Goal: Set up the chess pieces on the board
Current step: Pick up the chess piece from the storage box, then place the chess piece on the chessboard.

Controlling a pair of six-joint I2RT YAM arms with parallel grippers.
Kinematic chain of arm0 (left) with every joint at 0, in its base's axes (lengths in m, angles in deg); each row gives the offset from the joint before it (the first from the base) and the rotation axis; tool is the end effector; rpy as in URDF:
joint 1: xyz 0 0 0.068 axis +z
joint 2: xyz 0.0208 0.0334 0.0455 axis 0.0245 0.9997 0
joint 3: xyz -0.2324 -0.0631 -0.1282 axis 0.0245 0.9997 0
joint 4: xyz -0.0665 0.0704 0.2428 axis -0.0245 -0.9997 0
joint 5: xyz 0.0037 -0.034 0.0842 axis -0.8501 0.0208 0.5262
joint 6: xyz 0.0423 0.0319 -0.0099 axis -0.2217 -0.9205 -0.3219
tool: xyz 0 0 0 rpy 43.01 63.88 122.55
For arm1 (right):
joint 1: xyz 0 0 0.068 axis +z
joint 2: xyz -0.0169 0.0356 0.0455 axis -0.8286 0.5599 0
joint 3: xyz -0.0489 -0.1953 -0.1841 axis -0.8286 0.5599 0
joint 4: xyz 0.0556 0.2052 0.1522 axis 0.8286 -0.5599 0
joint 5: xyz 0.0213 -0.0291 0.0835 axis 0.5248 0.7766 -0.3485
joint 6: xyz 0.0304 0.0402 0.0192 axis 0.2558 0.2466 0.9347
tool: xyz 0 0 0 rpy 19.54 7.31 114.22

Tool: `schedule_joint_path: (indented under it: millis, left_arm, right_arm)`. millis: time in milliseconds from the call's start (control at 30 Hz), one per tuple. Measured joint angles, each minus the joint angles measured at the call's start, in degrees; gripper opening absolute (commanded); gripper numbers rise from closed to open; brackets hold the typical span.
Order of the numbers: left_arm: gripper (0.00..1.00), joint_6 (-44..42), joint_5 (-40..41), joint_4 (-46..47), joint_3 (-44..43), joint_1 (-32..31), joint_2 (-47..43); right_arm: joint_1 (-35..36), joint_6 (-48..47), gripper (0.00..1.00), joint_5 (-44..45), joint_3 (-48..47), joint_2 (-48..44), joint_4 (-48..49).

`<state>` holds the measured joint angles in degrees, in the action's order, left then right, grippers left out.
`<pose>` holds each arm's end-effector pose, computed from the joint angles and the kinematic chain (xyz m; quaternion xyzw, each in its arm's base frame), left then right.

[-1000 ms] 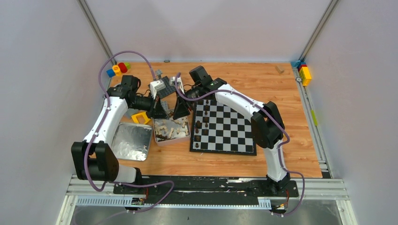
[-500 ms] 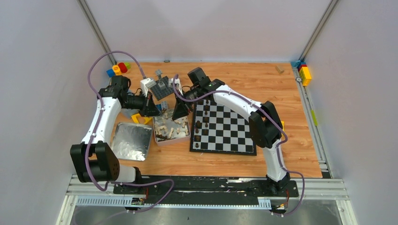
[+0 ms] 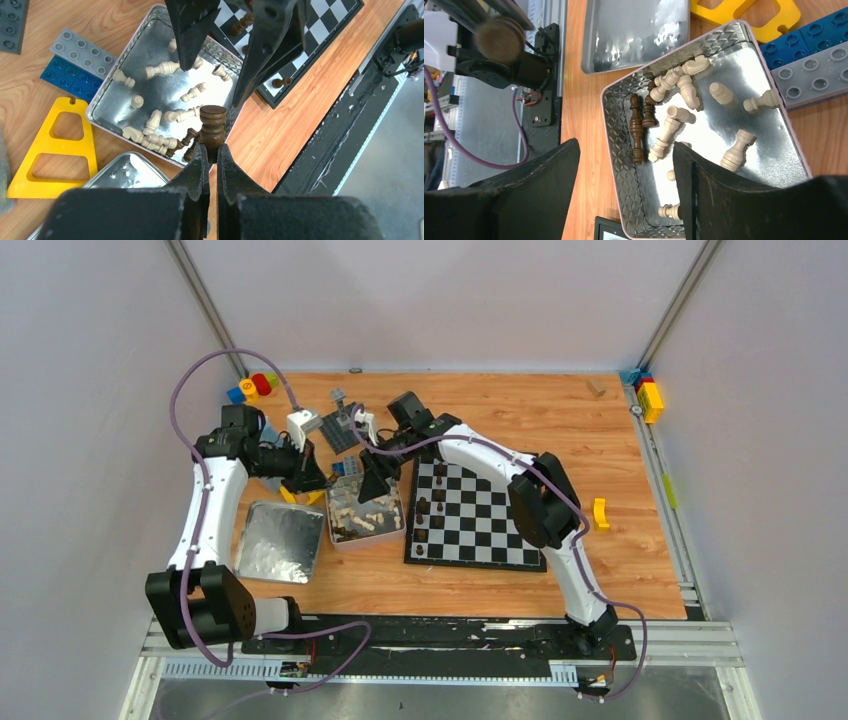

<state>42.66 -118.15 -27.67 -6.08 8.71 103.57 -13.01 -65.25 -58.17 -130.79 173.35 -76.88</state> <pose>0.2386 0.0030 0.3149 0.2733 0.8477 -0.3317 0.3111 0.3457 0.3611 0.2217 -0.4974 0.6910 0.4989 0.1618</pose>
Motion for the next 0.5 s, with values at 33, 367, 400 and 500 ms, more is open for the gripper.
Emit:
schedule_joint_path:
  millis: [33, 367, 400, 500]
  left_arm:
    - [0.0, -0.6, 0.0, -0.6, 0.0, 0.0, -0.1]
    - [0.0, -1.6, 1.0, -1.2, -0.6, -7.5, -0.2]
    - [0.0, -1.4, 1.0, -1.0, -0.7, -8.3, -0.2]
    - [0.0, -0.5, 1.0, 0.2, -1.0, -11.0, -0.2]
  right_arm:
    - [-0.1, 0.6, 0.7, 0.0, -0.3, -0.1, 0.0]
    - [-5.3, 10.9, 0.72, -7.1, -1.1, -6.8, 2.3]
    - [-5.6, 11.7, 0.72, -7.7, -1.0, -7.5, 2.9]
    - [-5.6, 13.5, 0.71, -9.2, 0.2, -9.5, 4.4]
